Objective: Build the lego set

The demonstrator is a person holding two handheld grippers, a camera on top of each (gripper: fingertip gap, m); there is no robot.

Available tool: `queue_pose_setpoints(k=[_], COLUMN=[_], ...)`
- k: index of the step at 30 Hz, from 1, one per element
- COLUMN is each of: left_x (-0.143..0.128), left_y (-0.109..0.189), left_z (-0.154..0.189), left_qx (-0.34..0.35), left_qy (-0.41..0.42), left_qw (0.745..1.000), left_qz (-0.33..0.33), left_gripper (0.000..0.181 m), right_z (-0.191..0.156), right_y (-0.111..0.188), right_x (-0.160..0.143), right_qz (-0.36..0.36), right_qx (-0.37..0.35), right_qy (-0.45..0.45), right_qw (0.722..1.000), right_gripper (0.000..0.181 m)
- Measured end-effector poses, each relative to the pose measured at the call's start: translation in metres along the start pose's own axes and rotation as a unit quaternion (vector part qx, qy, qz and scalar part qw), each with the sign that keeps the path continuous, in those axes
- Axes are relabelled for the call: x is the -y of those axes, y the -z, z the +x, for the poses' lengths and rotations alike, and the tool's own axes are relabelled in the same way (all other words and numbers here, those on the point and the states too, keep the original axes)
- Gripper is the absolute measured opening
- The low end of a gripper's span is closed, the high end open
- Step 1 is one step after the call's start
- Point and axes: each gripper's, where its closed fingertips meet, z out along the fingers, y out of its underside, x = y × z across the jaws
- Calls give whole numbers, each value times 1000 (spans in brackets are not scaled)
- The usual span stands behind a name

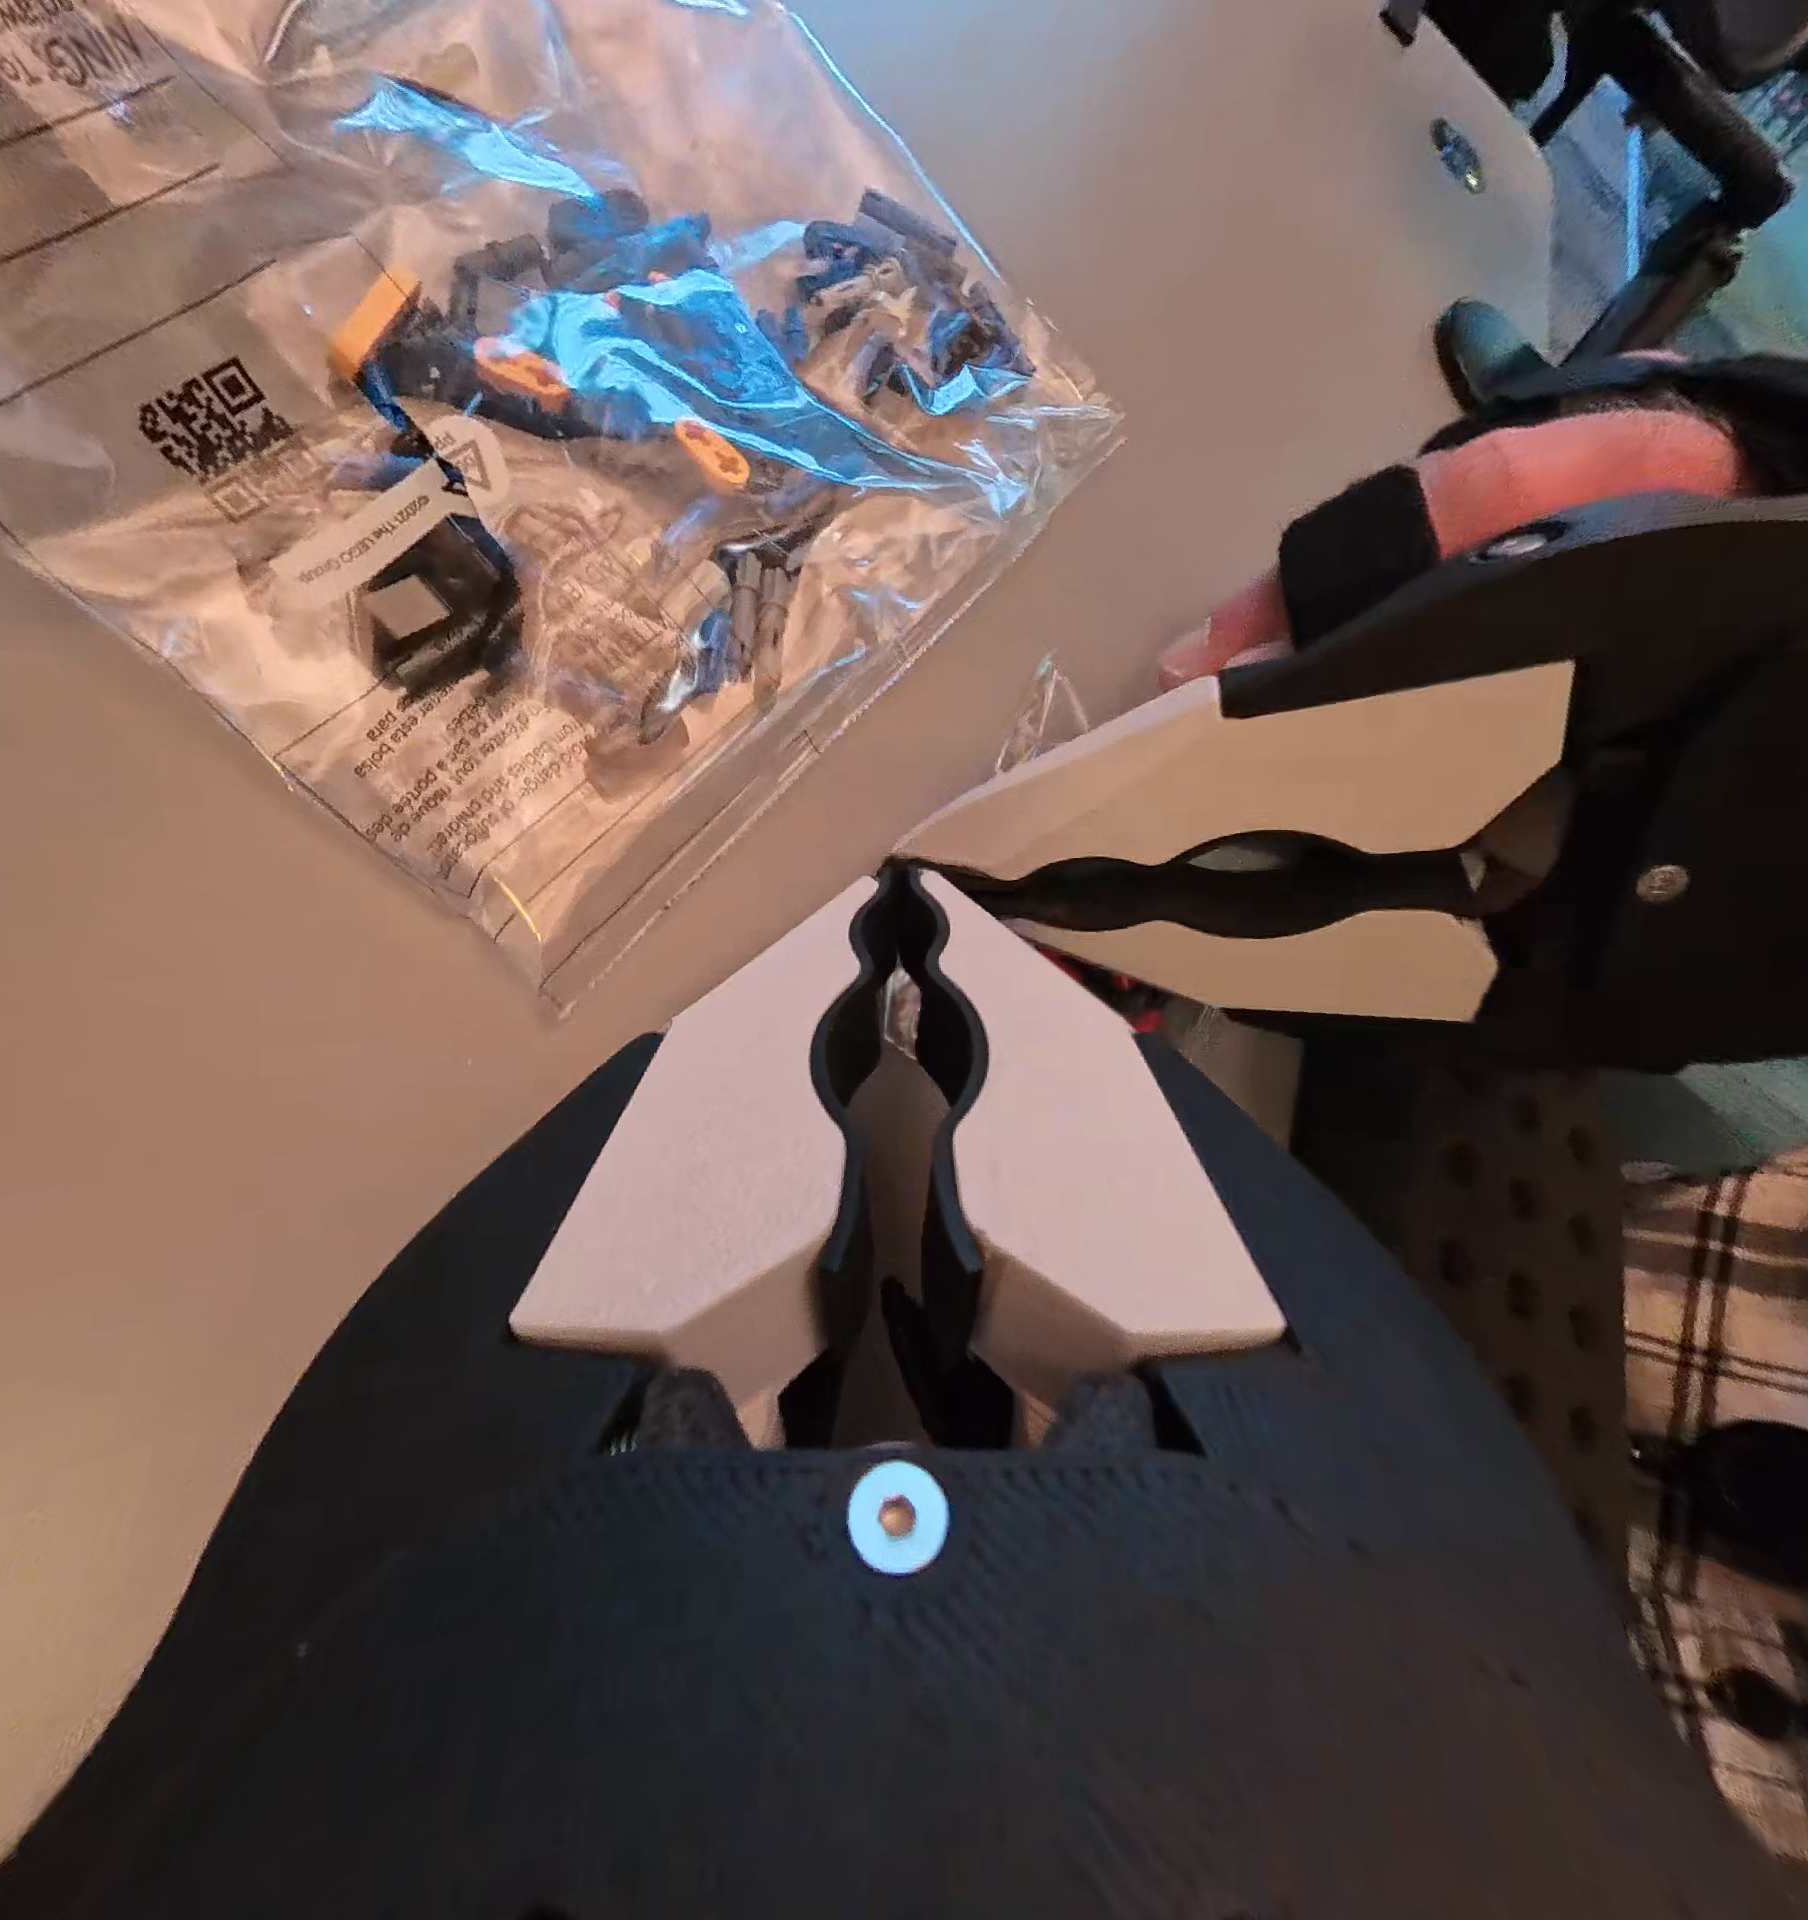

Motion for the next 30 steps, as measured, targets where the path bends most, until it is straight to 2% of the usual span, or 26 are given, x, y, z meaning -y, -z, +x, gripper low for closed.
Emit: queue_pose_setpoints(k=[8,21,24,27,30], left_x=[5,9,8,15,14], left_y=[-7,-13,-13,-5,-5], left_z=[-5,-6,-4,1,0], left_qx=[23,54,51,16,23], left_qy=[10,-8,-9,13,11], left_qw=[1000,998,999,999,999], left_qz=[4,8,8,44,41], left_gripper=[0,0,0,0,0], right_z=[5,4,1,9,9], right_y=[-1,2,5,14,14], right_x=[-6,-9,-10,-8,-6], right_qz=[-22,-31,-16,34,53], right_qx=[-38,-54,-37,3,38], right_qy=[26,30,-1,-93,-131], right_qw=[999,998,999,995,989], right_gripper=[0,0,0,0,0])
